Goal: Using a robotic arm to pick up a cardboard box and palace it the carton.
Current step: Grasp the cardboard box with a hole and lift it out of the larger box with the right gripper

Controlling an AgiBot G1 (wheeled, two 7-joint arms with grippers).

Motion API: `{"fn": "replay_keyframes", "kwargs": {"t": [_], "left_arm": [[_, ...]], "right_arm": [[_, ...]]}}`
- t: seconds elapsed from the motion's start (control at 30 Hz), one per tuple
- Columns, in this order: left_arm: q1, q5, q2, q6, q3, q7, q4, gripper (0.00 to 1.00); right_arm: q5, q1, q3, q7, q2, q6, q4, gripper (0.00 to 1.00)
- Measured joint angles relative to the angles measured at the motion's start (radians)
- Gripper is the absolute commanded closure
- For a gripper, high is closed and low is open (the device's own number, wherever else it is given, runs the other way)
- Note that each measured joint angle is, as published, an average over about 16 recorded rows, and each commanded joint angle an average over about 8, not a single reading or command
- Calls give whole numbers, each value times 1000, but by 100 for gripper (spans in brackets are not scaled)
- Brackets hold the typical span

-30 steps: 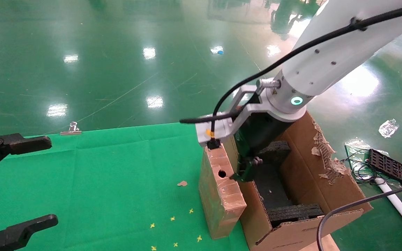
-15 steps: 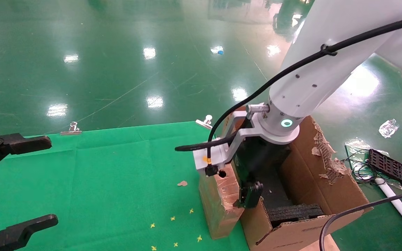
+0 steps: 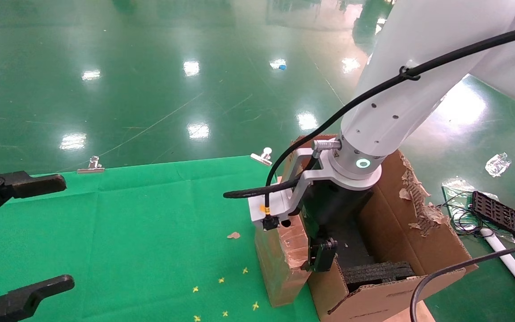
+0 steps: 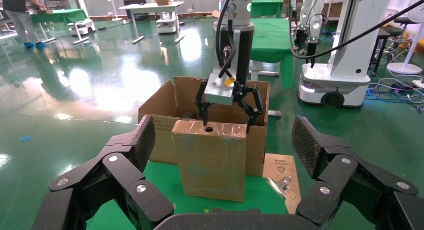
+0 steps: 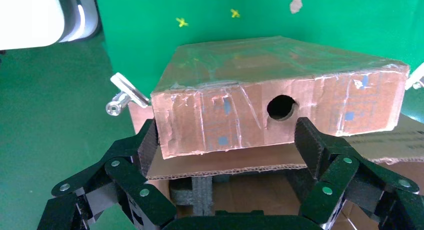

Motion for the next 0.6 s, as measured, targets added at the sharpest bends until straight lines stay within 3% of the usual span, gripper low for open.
{"fn": "replay_keyframes", "kwargs": {"t": [0.27,0.6], "left_arm": [[0,0,0,0,1,0,0,0],[0,-1,-1,-1,1,1,0,0]], "right_arm": [[51,32,13,120,48,19,-20,0],[126,20,9,403,70,29,-160,0]]}}
